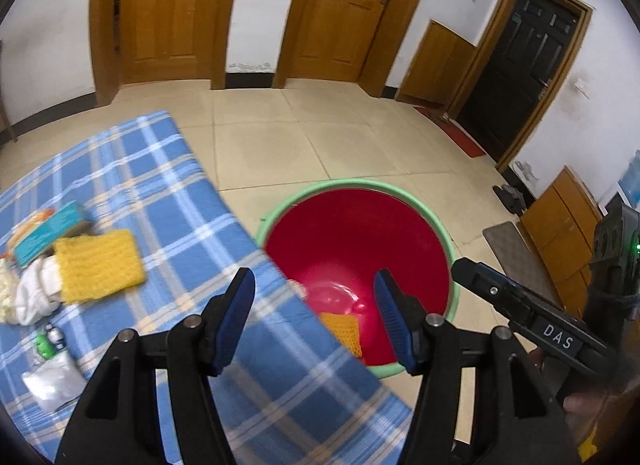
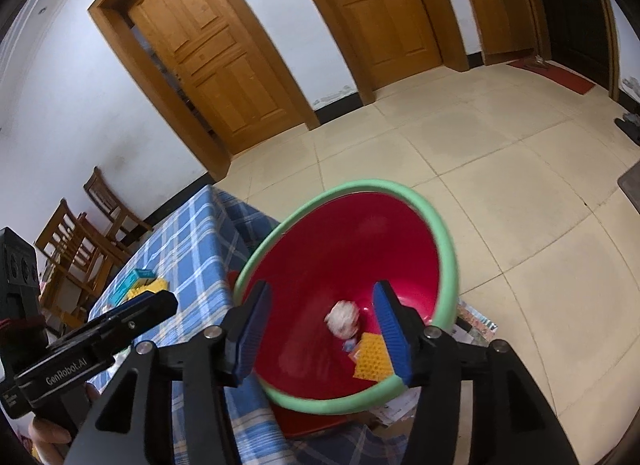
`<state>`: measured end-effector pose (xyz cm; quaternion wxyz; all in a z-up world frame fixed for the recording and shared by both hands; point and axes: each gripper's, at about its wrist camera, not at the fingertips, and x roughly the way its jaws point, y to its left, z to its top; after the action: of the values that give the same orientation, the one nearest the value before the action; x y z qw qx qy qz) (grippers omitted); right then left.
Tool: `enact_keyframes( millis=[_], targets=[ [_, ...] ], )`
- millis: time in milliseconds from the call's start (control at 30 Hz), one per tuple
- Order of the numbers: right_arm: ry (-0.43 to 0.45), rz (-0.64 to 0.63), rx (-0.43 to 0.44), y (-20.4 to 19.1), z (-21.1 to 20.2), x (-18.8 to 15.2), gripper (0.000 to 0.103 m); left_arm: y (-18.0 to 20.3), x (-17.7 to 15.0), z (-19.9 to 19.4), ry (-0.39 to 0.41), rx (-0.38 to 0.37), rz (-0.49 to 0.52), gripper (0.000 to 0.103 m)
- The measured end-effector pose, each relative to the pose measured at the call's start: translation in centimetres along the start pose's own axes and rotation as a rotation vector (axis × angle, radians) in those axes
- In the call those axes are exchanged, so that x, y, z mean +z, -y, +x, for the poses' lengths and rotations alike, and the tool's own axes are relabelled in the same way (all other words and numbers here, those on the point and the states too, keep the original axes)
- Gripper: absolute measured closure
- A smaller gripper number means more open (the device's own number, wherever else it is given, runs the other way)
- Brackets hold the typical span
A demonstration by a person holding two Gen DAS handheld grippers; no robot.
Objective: Collect trash
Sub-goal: 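Move both tools back over the table toward the remaining items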
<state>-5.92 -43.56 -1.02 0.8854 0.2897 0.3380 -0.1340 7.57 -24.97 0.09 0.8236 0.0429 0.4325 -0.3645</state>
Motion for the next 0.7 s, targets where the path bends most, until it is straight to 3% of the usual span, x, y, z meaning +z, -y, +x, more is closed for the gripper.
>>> enact_keyframes(
  millis=[700],
  targets=[
    [-0.136, -0.203, 0.21, -13.2, 3.3, -0.5, 0.045, -14.8, -1.6, -8.1, 0.109, 0.237, -0.203, 0.041]
  ],
)
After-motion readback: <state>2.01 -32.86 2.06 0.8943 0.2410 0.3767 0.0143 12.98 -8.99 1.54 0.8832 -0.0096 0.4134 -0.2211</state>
